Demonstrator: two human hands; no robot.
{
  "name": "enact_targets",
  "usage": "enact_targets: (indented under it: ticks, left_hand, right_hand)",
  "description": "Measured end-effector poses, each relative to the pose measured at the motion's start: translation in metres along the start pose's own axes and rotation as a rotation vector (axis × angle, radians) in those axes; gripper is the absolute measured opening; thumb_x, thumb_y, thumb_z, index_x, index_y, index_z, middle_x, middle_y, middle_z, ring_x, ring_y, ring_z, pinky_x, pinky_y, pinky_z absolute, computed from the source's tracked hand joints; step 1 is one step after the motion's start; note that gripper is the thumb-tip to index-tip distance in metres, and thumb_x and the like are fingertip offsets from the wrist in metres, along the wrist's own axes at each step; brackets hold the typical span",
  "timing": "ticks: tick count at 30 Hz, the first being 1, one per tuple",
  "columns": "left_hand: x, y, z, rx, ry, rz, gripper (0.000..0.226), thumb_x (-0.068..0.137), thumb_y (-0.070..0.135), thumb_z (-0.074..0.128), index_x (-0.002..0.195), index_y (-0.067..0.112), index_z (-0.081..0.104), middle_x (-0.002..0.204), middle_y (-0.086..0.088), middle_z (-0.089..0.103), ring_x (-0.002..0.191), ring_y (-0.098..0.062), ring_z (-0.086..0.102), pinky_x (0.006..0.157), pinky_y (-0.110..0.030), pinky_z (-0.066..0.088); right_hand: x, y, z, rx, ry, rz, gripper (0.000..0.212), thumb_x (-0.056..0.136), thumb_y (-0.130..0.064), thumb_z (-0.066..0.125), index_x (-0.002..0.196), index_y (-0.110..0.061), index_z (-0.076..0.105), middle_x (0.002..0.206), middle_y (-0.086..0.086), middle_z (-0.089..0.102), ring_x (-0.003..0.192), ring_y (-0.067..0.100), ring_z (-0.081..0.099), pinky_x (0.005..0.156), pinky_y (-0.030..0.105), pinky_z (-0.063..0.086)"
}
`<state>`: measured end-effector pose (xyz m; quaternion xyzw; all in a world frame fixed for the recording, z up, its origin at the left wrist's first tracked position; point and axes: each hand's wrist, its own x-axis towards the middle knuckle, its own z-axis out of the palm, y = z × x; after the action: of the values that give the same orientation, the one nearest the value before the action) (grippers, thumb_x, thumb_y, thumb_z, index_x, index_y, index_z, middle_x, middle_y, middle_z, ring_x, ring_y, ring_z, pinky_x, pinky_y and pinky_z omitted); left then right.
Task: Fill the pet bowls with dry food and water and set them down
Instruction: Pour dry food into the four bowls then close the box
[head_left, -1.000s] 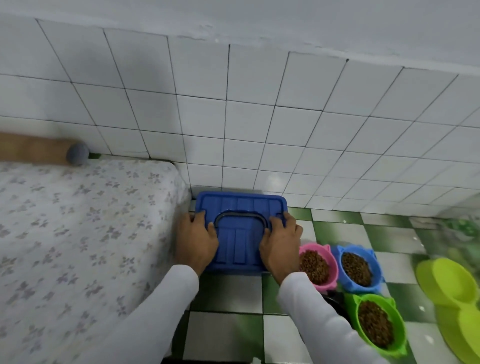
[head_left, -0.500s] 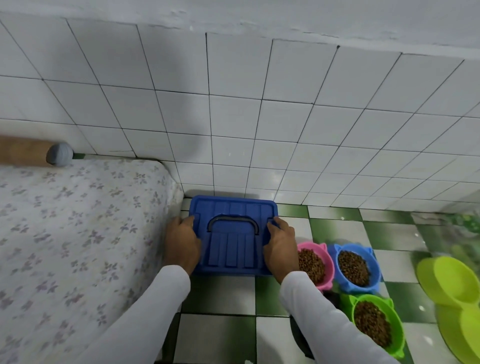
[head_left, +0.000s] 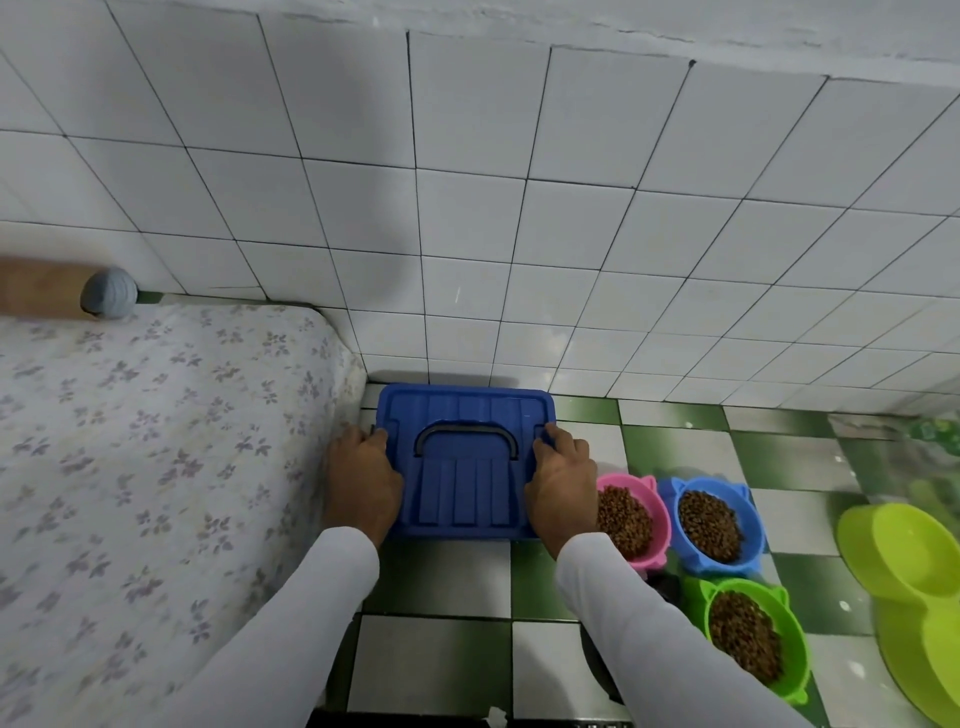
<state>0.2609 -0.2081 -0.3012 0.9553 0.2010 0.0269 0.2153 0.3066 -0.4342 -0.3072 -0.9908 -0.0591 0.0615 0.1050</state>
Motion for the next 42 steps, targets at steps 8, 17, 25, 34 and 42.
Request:
enact_targets:
  ticks: [8, 17, 25, 34, 42]
  left_hand:
    - [-0.004, -0.003, 0.004, -0.177, 0.039, -0.064, 0.052, 0.095, -0.005, 0.062, 0.145, 0.007, 0.056, 0.139, -0.016, 0.056, 0.120, -0.032, 0.056, 0.097, -0.032, 0.047]
    - [0.005, -0.005, 0.001, -0.336, 0.031, -0.126, 0.050, 0.098, -0.004, 0.058, 0.146, 0.009, 0.050, 0.130, -0.014, 0.062, 0.111, -0.026, 0.060, 0.092, -0.028, 0.042]
    - [0.002, -0.009, 0.007, -0.113, 0.039, -0.074, 0.033, 0.098, 0.003, 0.059, 0.131, 0.002, 0.062, 0.105, -0.017, 0.066, 0.089, -0.029, 0.061, 0.079, -0.036, 0.054]
    - [-0.004, 0.000, 0.005, 0.146, -0.028, -0.019, 0.049, 0.103, 0.021, 0.058, 0.148, 0.006, 0.045, 0.121, -0.017, 0.059, 0.109, -0.031, 0.058, 0.093, -0.036, 0.053]
    - [-0.003, -0.001, 0.015, 0.355, -0.081, 0.076, 0.059, 0.101, 0.032, 0.060, 0.153, 0.008, 0.041, 0.138, -0.015, 0.054, 0.123, -0.030, 0.049, 0.107, -0.036, 0.042]
  right_hand:
    - [-0.003, 0.000, -0.004, 0.117, 0.002, 0.104, 0.051, 0.090, -0.015, 0.067, 0.139, -0.020, 0.056, 0.159, 0.007, 0.031, 0.137, 0.034, 0.034, 0.113, 0.046, 0.037]
    - [0.003, -0.001, -0.003, 0.495, -0.031, 0.346, 0.088, 0.089, 0.004, 0.061, 0.159, -0.029, 0.018, 0.126, 0.011, 0.051, 0.102, 0.024, 0.055, 0.096, 0.038, 0.051]
    - [-0.001, -0.002, -0.011, 0.382, -0.006, 0.216, 0.046, 0.091, -0.002, 0.049, 0.136, -0.011, 0.054, 0.116, 0.024, 0.055, 0.102, 0.041, 0.056, 0.087, 0.049, 0.050]
    - [0.001, -0.014, -0.016, 0.082, -0.139, 0.133, 0.051, 0.095, -0.005, 0.057, 0.143, -0.005, 0.042, 0.135, 0.018, 0.038, 0.116, 0.031, 0.049, 0.098, 0.038, 0.050]
    - [0.003, -0.022, -0.026, -0.074, -0.236, 0.079, 0.051, 0.101, -0.029, 0.058, 0.140, 0.000, 0.044, 0.139, 0.021, 0.039, 0.122, 0.031, 0.048, 0.106, 0.039, 0.047]
